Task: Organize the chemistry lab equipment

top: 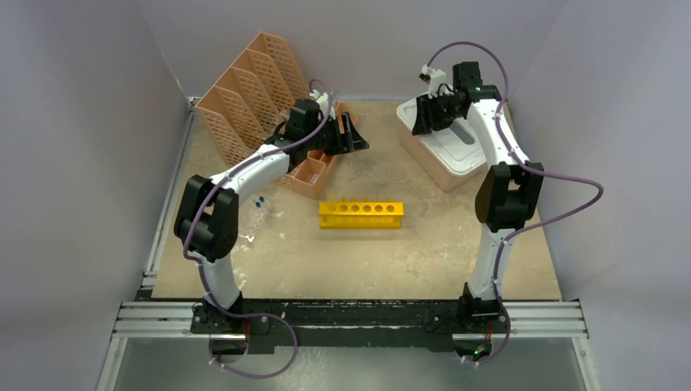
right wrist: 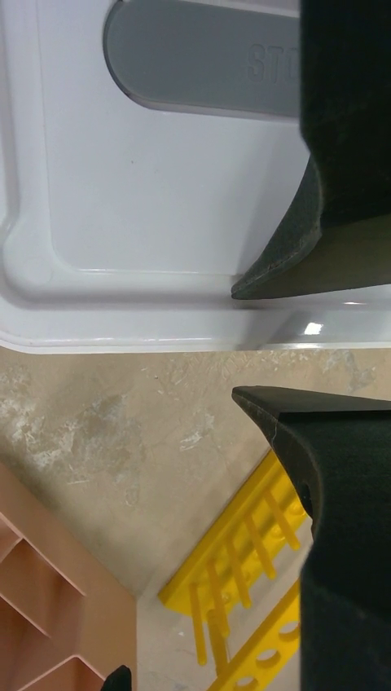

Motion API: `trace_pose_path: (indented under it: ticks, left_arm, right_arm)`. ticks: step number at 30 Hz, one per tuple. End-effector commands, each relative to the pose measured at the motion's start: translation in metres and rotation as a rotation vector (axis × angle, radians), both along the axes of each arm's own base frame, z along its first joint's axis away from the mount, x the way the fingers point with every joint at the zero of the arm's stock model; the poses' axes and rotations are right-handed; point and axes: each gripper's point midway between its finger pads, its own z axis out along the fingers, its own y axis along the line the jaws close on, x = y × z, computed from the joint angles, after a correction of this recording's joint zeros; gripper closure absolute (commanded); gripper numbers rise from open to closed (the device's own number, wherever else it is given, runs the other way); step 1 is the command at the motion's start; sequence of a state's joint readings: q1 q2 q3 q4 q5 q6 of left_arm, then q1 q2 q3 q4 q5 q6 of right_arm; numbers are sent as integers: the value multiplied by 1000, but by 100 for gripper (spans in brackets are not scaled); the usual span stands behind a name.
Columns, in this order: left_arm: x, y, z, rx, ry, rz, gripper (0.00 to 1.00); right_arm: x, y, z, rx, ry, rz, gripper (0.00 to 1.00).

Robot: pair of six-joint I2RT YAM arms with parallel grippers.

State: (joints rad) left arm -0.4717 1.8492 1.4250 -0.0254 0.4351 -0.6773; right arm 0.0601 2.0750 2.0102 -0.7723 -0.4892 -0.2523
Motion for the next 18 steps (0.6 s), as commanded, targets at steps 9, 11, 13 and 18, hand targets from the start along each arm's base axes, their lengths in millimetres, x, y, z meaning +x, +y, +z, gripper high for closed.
trace_pose_path:
  ticks: [9, 11, 13, 18]
  left_arm:
    - [9, -1, 25, -20, -68, -5, 36]
    - [8, 1, 23, -4, -60, -2, 35]
    - [8, 3, 25, 16, -66, 5, 34]
    - [11, 16, 42, 74, -109, 50, 32]
  right_arm:
    - [32, -43, 118, -31, -395, -314, 45]
    - [36, -69, 116, -80, -405, -434, 41]
    - [37, -96, 105, -135, -367, -549, 38]
    - [26, -159, 70, -110, -206, -762, 32]
